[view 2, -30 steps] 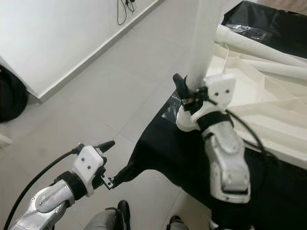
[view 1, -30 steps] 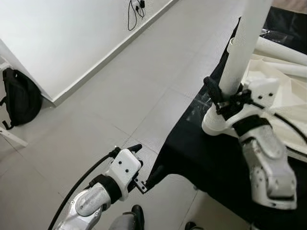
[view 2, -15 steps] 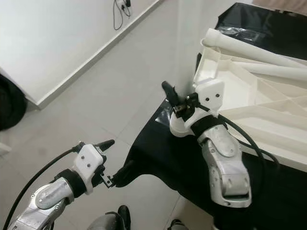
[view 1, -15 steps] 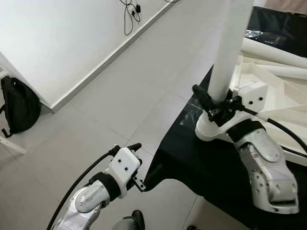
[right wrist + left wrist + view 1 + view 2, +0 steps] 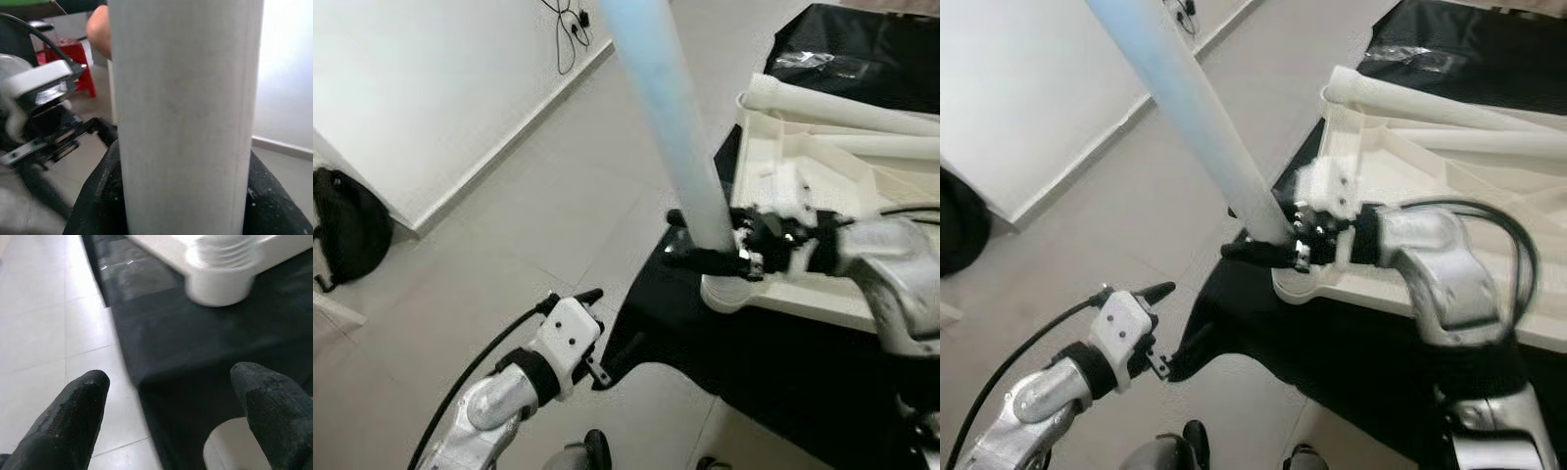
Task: Building children table
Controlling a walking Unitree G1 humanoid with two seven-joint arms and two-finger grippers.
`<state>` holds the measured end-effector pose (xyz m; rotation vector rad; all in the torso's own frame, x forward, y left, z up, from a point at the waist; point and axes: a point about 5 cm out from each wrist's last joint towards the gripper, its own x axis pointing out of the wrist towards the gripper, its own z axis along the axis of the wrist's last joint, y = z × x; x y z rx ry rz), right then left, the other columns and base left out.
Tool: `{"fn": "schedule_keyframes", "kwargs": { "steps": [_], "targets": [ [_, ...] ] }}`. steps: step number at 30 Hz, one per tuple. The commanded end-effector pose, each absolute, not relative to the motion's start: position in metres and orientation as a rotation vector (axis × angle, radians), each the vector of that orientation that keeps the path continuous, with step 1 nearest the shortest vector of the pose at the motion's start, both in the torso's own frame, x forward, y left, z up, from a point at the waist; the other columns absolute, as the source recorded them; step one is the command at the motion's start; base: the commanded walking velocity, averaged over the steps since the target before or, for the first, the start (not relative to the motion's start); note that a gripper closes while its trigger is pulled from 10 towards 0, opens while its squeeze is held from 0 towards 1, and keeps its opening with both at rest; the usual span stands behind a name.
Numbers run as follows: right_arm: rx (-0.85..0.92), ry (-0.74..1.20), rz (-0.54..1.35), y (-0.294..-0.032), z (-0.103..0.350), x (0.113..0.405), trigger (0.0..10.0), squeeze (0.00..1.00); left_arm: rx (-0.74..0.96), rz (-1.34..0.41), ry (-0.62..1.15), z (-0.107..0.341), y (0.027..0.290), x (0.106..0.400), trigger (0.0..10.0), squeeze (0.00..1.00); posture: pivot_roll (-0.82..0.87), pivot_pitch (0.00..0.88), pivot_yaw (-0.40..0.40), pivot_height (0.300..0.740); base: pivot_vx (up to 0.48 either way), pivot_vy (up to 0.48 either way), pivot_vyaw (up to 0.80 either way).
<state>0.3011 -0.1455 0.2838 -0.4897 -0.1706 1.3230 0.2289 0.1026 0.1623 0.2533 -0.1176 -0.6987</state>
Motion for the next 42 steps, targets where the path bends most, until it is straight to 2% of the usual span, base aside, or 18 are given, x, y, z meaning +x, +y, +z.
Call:
{"fn": "schedule_keyframes", "kwargs": {
  "steps": [1, 6, 11, 14, 18, 24, 33, 42],
  "targets": [
    [-0.485, -0.184, 1.333, -0.133, 0.279, 0.309, 10.0, 0.00, 0.256, -0.700, -0.081, 0.154, 0.104, 0.226, 10.0, 0.00, -0.02, 0.307, 0.092, 0.740, 0.000, 0.000, 0.00],
    [-0.280, -0.288, 1.314, -0.134, 0.296, 0.312, 10.0, 0.00, 0.252, -0.691, -0.082, 0.155, 0.104, 0.225, 10.0, 0.00, -0.03, 0.313, 0.088, 0.740, 0.000, 0.000, 0.00],
    [-0.203, -0.304, 1.285, -0.139, 0.297, 0.316, 10.0, 0.00, 0.251, -0.692, -0.082, 0.155, 0.104, 0.225, 10.0, 0.00, -0.03, 0.315, 0.090, 0.740, 0.000, 0.000, 0.00],
    [-0.085, -0.312, 1.102, -0.147, 0.290, 0.330, 10.0, 0.00, 0.248, -0.693, -0.082, 0.155, 0.104, 0.226, 10.0, 0.00, -0.03, 0.314, 0.090, 0.740, 0.000, 0.000, 0.00],
    [-0.054, -0.314, 1.021, -0.149, 0.283, 0.336, 10.0, 0.00, 0.250, -0.692, -0.083, 0.155, 0.104, 0.226, 10.0, 0.00, -0.03, 0.313, 0.090, 0.740, 0.000, 0.000, 0.00],
    [-0.041, -0.303, 1.002, -0.152, 0.277, 0.334, 10.0, 0.00, 0.254, -0.691, -0.085, 0.156, 0.104, 0.227, 10.0, 0.00, -0.03, 0.312, 0.091, 0.740, 0.000, 0.000, 0.00],
    [-0.005, -0.307, 1.138, -0.176, 0.279, 0.313, 10.0, 0.00, 0.255, -0.688, -0.087, 0.156, 0.105, 0.226, 10.0, 0.00, -0.03, 0.316, 0.092, 0.740, 0.000, 0.000, 0.00],
    [0.004, -0.304, 1.112, -0.183, 0.273, 0.311, 10.0, 0.00, 0.259, -0.692, -0.085, 0.156, 0.105, 0.226, 10.0, 0.00, -0.02, 0.310, 0.098, 0.740, 0.000, 0.000, 0.00]
  ]
}}
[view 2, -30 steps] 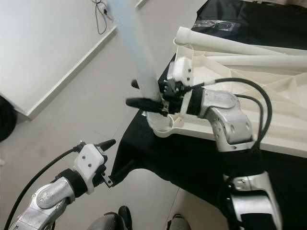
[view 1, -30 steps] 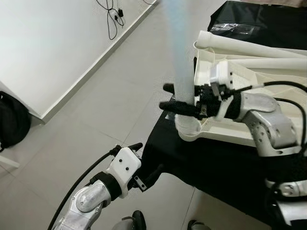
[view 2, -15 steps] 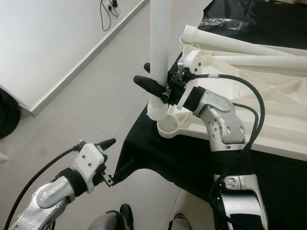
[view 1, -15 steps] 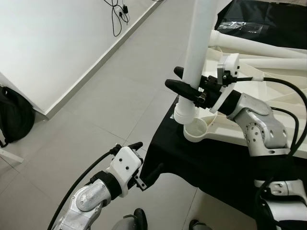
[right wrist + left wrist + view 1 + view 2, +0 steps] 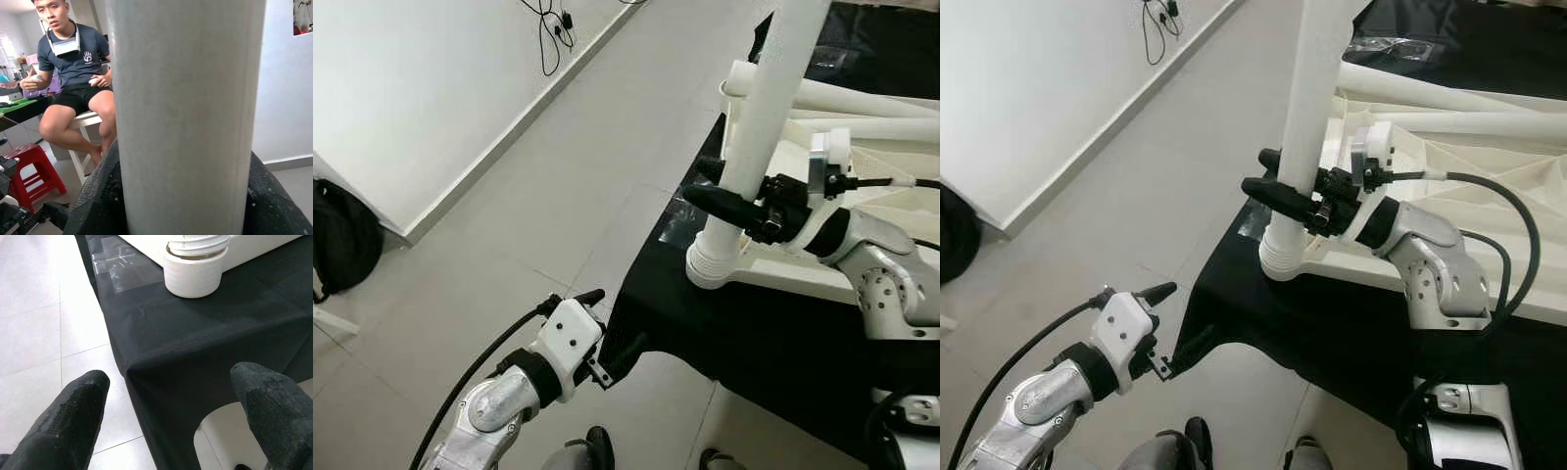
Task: Building children table
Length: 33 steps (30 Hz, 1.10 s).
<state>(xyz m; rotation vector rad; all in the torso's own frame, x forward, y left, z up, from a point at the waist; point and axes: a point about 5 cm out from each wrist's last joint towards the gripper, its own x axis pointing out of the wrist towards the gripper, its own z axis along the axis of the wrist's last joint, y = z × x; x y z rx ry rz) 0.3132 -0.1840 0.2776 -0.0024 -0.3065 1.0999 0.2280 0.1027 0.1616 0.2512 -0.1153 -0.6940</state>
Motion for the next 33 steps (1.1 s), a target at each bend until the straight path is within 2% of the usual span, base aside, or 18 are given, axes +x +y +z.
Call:
{"fn": "schedule_keyframes", "kwargs": {
  "steps": [1, 6, 21, 24, 33],
  "targets": [
    [0.004, -0.304, 1.112, -0.183, 0.273, 0.311, 10.0, 0.00, 0.259, -0.692, -0.085, 0.156, 0.105, 0.226, 10.0, 0.00, -0.02, 0.310, 0.098, 0.740, 0.000, 0.000, 0.00],
    [-0.025, -0.229, 1.087, -0.170, 0.247, 0.314, 10.0, 0.00, 0.267, -0.692, -0.085, 0.156, 0.105, 0.225, 10.0, 0.00, -0.02, 0.305, 0.098, 0.740, 0.000, 0.000, 0.00],
    [-0.199, -0.140, 1.104, -0.162, 0.237, 0.318, 10.0, 0.00, 0.266, -0.695, -0.082, 0.154, 0.104, 0.223, 10.0, 0.00, -0.02, 0.297, 0.093, 0.740, 0.000, 0.000, 0.00],
    [-0.176, -0.135, 1.035, -0.162, 0.242, 0.330, 10.0, 0.00, 0.267, -0.696, -0.082, 0.154, 0.104, 0.223, 10.0, 0.00, -0.02, 0.299, 0.091, 0.740, 0.000, 0.000, 0.00],
    [-0.148, -0.124, 0.978, -0.164, 0.249, 0.340, 10.0, 0.00, 0.267, -0.689, -0.084, 0.155, 0.104, 0.223, 10.0, 0.00, -0.01, 0.311, 0.088, 0.740, 0.000, 0.000, 0.00]
  ]
}}
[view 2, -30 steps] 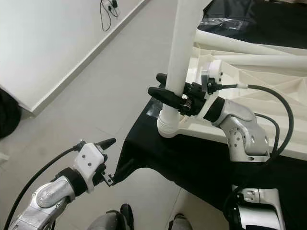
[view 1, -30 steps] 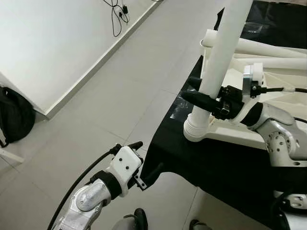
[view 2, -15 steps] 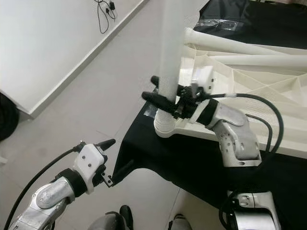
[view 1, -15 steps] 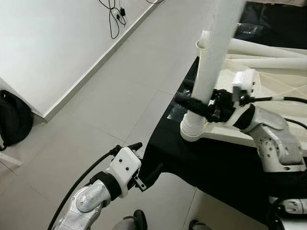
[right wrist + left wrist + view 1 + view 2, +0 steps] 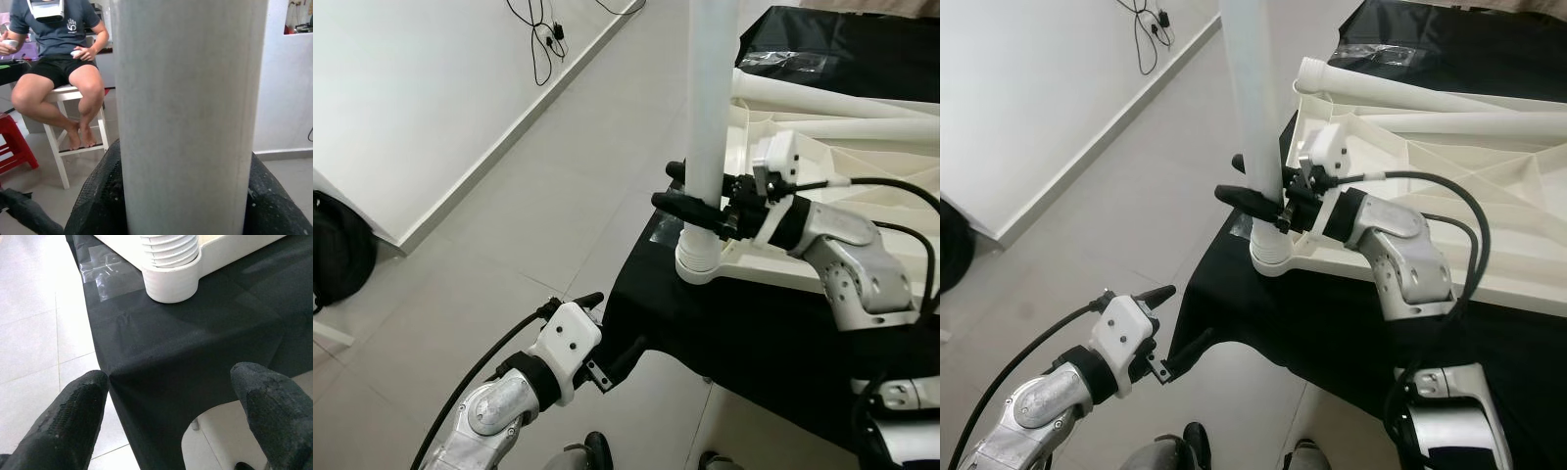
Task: Building children table
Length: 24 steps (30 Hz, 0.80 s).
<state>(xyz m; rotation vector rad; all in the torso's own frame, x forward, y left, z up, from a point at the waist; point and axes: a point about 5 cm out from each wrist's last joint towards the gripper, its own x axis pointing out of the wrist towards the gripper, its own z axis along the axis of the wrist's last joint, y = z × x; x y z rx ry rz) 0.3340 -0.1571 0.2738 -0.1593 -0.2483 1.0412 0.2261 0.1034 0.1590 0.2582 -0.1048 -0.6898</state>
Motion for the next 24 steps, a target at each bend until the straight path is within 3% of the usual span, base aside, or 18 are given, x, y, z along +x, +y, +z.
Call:
{"fn": "schedule_keyframes", "kwargs": {
  "steps": [1, 7, 17, 24],
  "targets": [
    [-0.152, -0.109, 0.970, -0.165, 0.249, 0.341, 10.0, 0.00, 0.267, -0.688, -0.084, 0.156, 0.104, 0.223, 10.0, 0.00, -0.01, 0.314, 0.088, 0.740, 0.000, 0.000, 0.00],
    [-0.131, -0.071, 0.941, -0.167, 0.247, 0.344, 10.0, 0.00, 0.266, -0.686, -0.085, 0.156, 0.105, 0.223, 10.0, 0.00, -0.01, 0.318, 0.088, 0.740, 0.000, 0.000, 0.00],
    [-0.012, -0.010, 0.633, -0.183, 0.238, 0.366, 10.0, 0.00, 0.268, -0.685, -0.085, 0.156, 0.105, 0.223, 10.0, 0.00, -0.01, 0.321, 0.092, 0.740, 0.000, 0.000, 0.00],
    [0.022, -0.066, 0.563, -0.188, 0.240, 0.367, 10.0, 0.00, 0.270, -0.684, -0.084, 0.156, 0.106, 0.224, 10.0, 0.00, -0.01, 0.321, 0.094, 0.740, 0.000, 0.000, 0.00]
  ]
}}
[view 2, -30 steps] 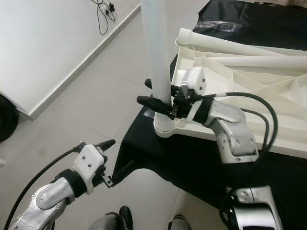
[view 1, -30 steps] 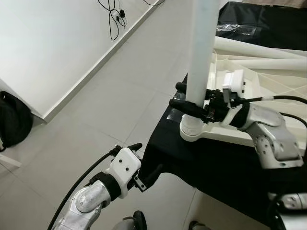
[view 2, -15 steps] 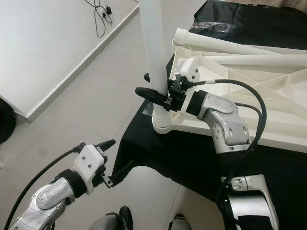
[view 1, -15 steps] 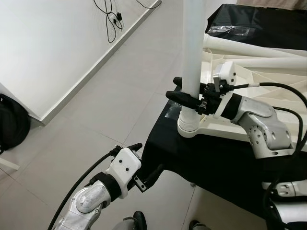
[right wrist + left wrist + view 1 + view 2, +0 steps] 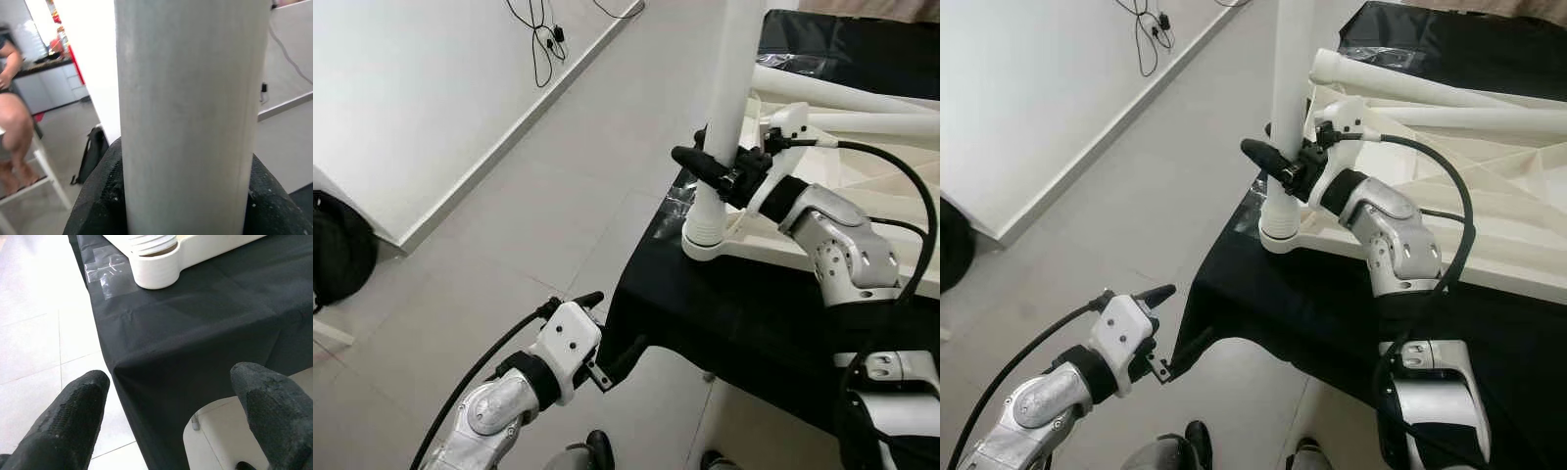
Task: Building children table
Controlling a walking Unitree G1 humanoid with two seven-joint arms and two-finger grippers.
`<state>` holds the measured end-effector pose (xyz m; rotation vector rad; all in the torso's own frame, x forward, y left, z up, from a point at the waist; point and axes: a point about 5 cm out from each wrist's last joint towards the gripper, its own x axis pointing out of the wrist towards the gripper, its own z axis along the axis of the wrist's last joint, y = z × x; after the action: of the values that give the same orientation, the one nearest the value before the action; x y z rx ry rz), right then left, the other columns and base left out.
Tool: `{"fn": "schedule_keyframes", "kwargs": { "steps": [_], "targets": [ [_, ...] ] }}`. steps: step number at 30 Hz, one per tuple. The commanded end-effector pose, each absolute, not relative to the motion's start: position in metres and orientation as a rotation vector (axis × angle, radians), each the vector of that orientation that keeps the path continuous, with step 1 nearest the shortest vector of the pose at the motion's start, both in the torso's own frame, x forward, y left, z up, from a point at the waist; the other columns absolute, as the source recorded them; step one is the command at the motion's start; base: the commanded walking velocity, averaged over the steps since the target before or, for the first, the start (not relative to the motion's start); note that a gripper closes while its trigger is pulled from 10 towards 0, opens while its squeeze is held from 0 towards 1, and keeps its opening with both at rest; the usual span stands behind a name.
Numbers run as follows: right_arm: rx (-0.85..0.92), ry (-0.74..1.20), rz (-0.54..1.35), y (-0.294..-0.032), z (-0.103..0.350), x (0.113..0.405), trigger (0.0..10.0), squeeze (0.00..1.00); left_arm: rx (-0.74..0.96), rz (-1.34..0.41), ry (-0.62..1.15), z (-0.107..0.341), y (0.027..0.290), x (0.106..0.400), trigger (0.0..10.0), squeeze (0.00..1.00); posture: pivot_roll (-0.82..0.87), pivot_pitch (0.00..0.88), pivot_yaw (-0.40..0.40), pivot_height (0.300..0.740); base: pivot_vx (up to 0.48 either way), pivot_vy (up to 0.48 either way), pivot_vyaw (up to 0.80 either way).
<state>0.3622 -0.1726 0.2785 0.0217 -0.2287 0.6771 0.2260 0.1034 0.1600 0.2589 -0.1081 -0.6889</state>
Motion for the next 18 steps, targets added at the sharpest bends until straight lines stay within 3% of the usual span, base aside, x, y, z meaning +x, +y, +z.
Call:
{"fn": "schedule_keyframes", "kwargs": {
  "steps": [1, 6, 18],
  "targets": [
    [0.034, -0.115, 0.546, -0.188, 0.244, 0.366, 10.0, 0.00, 0.270, -0.685, -0.084, 0.156, 0.106, 0.224, 10.0, 0.00, -0.01, 0.322, 0.094, 0.740, 0.000, 0.000, 0.00],
    [0.081, -0.252, 0.464, -0.182, 0.247, 0.359, 10.0, 0.00, 0.272, -0.683, -0.084, 0.157, 0.106, 0.224, 10.0, 0.00, -0.01, 0.322, 0.094, 0.740, 0.000, 0.000, 0.00],
    [-0.030, -0.358, 0.407, -0.161, 0.246, 0.354, 10.0, 0.00, 0.277, -0.681, -0.085, 0.157, 0.107, 0.224, 10.0, 0.00, 0.00, 0.322, 0.095, 0.740, 0.000, 0.000, 0.00]
  ]
}}
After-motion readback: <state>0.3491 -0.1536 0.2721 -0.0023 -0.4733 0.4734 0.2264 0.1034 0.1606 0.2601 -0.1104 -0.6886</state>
